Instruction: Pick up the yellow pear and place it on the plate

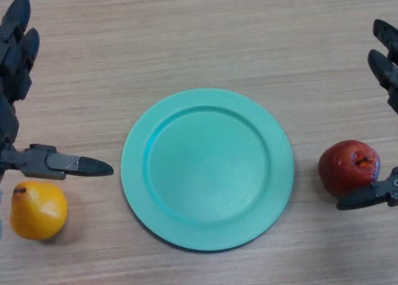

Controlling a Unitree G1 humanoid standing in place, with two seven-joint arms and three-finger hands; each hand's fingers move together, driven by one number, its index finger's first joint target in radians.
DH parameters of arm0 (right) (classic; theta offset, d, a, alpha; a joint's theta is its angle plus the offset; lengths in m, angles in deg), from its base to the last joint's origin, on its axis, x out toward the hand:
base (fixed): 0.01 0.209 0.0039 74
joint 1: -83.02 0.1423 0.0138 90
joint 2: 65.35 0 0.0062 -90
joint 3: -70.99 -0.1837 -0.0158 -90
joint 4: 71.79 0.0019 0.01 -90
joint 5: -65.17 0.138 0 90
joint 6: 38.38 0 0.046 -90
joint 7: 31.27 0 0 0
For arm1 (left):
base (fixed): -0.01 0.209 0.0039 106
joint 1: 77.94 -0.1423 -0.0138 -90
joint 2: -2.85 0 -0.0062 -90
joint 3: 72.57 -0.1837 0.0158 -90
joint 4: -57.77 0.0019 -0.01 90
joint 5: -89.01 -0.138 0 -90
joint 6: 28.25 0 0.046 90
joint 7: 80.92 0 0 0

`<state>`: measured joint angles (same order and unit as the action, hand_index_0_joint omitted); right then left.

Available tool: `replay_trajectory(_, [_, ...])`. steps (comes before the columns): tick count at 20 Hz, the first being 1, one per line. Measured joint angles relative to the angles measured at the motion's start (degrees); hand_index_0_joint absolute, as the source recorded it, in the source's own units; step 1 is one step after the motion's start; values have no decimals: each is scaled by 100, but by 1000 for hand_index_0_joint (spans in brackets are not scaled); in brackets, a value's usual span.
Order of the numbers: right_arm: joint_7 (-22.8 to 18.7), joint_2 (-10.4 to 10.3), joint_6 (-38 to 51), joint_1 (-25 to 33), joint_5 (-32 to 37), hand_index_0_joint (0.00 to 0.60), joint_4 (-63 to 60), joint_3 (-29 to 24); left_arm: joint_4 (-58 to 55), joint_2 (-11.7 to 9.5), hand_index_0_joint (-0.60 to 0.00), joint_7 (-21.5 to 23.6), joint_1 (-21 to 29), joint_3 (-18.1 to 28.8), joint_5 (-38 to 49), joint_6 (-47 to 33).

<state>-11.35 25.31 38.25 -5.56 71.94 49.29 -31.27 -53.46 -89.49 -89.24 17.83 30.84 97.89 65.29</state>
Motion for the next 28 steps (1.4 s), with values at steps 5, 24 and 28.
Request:
replay_trajectory(5, [0, 0, 0, 5, 2, 0, -30, -1, -29, -11, 0, 0, 33, 0, 3, 240])
replay_trajectory(24, [-345, 58, 307, 549, -738, 0, -965, 335, 300, 412, 0, -1153, -1431, 1698, -330, -278])
replay_trajectory(28, [-380, 74, 421, 588, -743, 0, -1167, 362, 1243, 395, 0, -1434, -1520, 1896, -295, -1261])
